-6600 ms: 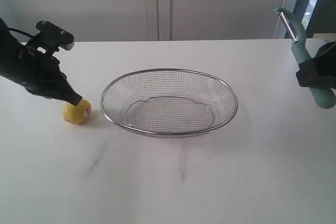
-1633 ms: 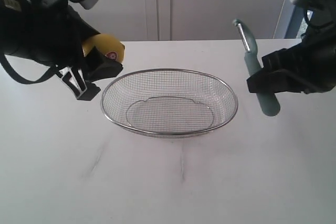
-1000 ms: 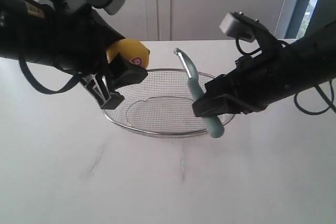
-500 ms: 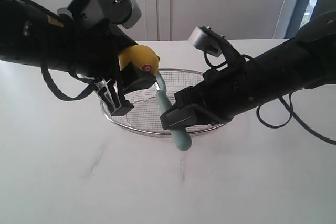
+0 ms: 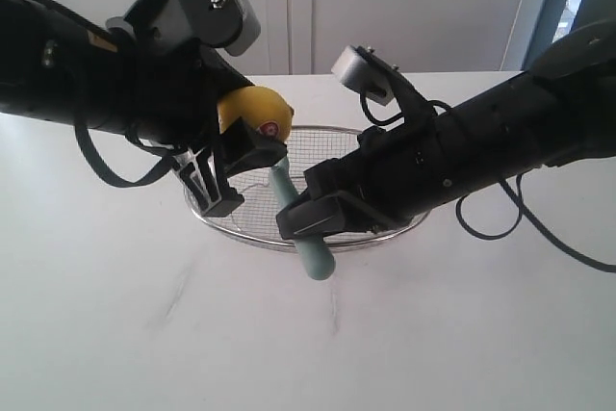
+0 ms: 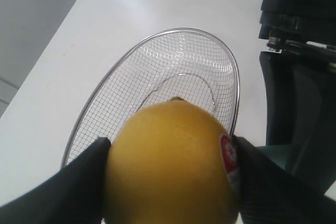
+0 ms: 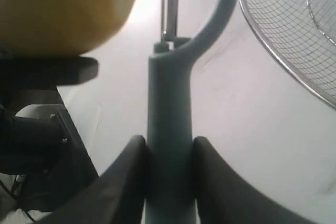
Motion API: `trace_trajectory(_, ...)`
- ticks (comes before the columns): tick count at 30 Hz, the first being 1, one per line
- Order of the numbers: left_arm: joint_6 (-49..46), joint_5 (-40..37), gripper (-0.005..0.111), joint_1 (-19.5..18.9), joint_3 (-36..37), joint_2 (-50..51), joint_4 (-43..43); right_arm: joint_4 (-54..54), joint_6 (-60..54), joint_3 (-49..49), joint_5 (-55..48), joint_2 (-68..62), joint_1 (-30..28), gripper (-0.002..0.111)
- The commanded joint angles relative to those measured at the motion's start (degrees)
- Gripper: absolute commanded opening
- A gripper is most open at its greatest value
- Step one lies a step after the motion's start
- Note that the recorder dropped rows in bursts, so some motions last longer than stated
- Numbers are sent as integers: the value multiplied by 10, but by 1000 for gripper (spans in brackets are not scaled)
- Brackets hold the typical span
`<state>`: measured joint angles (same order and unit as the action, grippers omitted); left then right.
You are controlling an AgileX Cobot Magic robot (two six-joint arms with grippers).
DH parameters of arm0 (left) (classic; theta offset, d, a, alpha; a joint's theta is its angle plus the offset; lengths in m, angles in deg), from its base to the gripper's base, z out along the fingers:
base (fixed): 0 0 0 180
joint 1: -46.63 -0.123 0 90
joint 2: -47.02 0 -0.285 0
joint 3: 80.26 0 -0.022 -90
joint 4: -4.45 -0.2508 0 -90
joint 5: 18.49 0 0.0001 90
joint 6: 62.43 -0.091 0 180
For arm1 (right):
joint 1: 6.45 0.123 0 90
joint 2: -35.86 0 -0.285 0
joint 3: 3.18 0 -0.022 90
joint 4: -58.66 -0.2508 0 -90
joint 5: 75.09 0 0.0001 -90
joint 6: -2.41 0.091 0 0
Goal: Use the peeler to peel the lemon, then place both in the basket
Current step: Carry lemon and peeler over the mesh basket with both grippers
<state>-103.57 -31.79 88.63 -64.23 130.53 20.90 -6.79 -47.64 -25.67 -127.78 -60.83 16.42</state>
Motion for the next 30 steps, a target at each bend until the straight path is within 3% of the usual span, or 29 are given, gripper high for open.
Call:
trace_trajectory(1, -2, -1, 0, 4, 1, -3, 11, -7, -8, -1, 0, 2, 0, 0)
trace_trajectory(30, -2, -15, 0, 4, 1, -3, -14, 0, -8, -1, 15, 15, -1, 0)
